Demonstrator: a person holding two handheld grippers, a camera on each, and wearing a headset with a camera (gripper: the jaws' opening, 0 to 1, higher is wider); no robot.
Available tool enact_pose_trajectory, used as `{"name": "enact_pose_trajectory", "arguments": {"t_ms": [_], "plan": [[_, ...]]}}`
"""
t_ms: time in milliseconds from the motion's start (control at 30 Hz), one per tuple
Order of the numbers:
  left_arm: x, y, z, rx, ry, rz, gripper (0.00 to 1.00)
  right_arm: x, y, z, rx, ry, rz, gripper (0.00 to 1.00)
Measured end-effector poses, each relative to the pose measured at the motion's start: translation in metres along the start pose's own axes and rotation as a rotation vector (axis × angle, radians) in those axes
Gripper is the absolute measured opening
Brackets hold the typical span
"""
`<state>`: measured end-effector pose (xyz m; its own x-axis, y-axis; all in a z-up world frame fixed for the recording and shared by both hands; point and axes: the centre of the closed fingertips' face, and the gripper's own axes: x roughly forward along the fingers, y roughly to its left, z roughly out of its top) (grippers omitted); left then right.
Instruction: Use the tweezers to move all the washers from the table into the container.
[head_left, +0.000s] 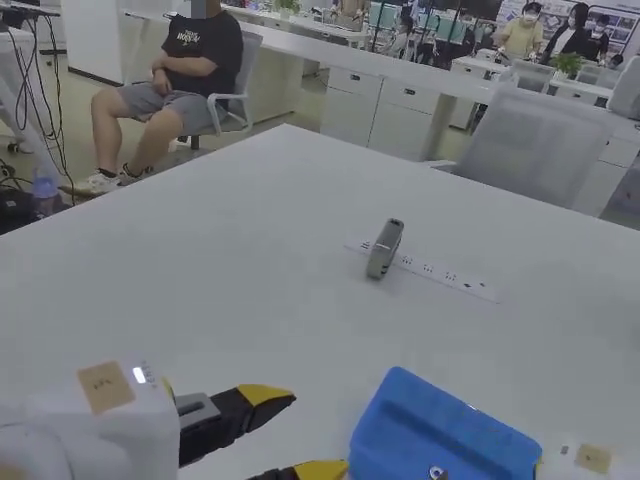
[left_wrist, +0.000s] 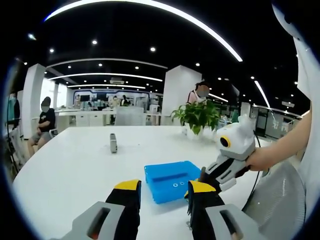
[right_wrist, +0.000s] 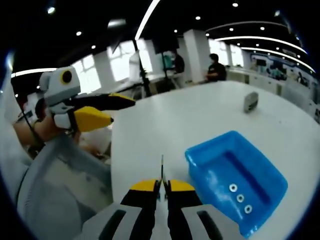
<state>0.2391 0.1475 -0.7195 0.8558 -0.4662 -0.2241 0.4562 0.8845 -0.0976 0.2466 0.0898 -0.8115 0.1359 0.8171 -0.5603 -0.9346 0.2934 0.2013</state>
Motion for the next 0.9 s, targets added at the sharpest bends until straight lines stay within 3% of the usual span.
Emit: {"name": "enact_pose_trajectory", "arguments": {"t_ms": [233,567,900], "plan": [[-0.001,0.001,0.001,-0.006,-0.008,0.004,0.36,0.005,0.007,-0.006,0.026,0.011,0.026,0.04],[-0.002,0.002,0.002,-0.006,-0.010,0.006,0.36,0.006,0.012,-0.006,0.005,0.016,0.039,0.04],[-0.002,0.002,0.001,-0.004,-0.009,0.008,0.36,0.008,0.020,-0.008,-0.069,0.035,0.046,0.04]]}}
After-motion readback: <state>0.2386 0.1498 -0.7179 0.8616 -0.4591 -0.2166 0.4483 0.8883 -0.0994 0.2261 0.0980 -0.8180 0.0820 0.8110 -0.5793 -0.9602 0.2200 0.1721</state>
